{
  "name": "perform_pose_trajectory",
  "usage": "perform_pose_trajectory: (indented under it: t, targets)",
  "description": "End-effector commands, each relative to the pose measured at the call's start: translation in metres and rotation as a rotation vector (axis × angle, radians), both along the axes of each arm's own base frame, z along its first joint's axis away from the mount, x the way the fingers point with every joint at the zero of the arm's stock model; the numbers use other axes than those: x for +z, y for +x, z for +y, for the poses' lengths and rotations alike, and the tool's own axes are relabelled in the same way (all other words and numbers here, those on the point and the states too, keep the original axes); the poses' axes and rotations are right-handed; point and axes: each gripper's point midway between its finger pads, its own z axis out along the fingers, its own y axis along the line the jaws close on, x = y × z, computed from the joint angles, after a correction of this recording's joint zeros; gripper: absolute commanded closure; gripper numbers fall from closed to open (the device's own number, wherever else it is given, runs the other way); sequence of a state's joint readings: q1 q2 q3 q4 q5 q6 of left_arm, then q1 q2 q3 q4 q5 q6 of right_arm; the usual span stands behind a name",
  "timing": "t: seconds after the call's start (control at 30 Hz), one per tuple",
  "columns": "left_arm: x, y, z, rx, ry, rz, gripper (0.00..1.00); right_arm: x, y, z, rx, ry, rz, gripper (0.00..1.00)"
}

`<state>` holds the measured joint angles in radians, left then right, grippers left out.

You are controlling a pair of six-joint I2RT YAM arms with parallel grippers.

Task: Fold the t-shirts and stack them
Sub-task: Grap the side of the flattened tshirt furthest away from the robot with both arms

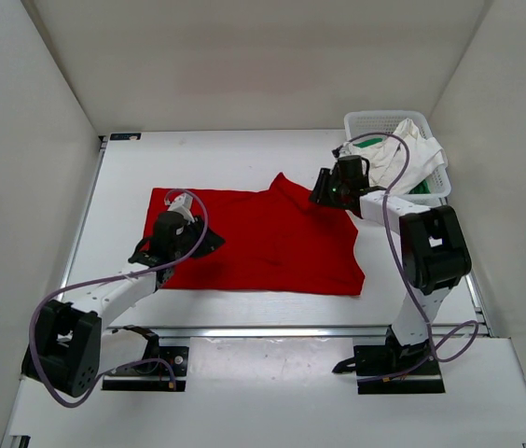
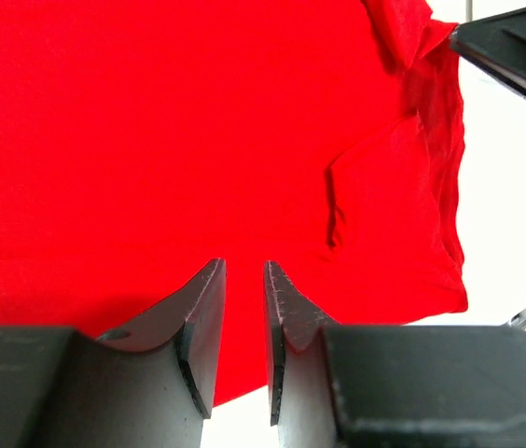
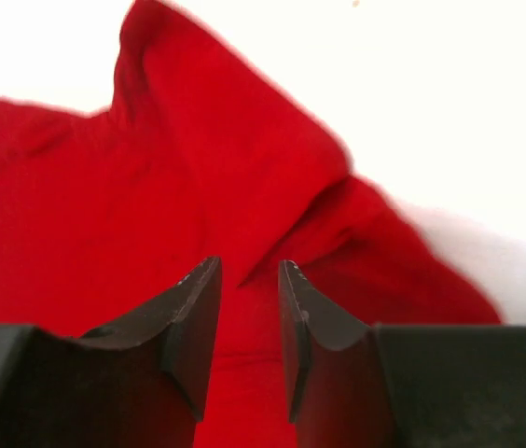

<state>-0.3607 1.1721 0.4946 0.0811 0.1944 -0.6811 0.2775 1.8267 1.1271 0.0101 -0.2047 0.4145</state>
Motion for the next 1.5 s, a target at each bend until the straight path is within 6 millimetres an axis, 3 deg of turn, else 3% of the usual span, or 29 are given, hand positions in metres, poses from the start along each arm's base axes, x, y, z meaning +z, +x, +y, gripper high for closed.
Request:
perform_pose_trajectory:
  t: [0.0,0.1,0.3,0.37,0.57,0.9,1.07,1.1,1.23,1.37,1.47]
  targets:
    - [0.023,0.008,0.002,0.016,-0.021,-0.062,0.66,0.056,0.033,-0.004,-0.033,0.052,-0.167,0.70]
    - [0.024,0.013,0.006,0.032,-0.023,-0.063,0.66,0.051,0.045,-0.009,-0.045,0.014,-0.151,0.71]
    - [0.035,0.022,0.003,0.033,-0.030,-0.081,0.66,0.017,0.058,-0.010,-0.059,0.024,-0.063,0.72]
    - [0.030,0.022,0.004,0.037,-0.025,-0.072,0.66,0.000,0.055,-0.013,-0.064,0.009,-0.007,0.73]
    - [0.031,0.029,0.006,0.049,-0.033,-0.069,0.66,-0.020,0.045,-0.015,-0.082,-0.015,0.060,0.73]
    - [0.022,0.029,-0.001,0.039,-0.029,-0.050,0.66,-0.030,0.053,-0.020,-0.123,0.003,0.068,0.64]
    - [0.015,0.028,0.000,0.042,-0.021,-0.035,0.66,-0.026,0.064,-0.023,-0.138,0.027,0.045,0.66]
    - [0.021,0.032,0.000,0.046,-0.026,-0.050,0.66,-0.023,0.071,-0.024,-0.152,0.043,0.023,0.65]
    - [0.020,0.035,0.001,0.056,-0.024,-0.043,0.66,-0.024,0.077,-0.025,-0.155,0.070,0.031,0.69]
    - [0.020,0.039,0.002,0.064,-0.018,-0.043,0.66,-0.039,0.074,-0.022,-0.145,0.087,0.065,0.71]
    - [0.018,0.044,0.008,0.084,-0.014,-0.039,0.66,-0.034,0.080,-0.021,-0.143,0.106,0.063,0.72]
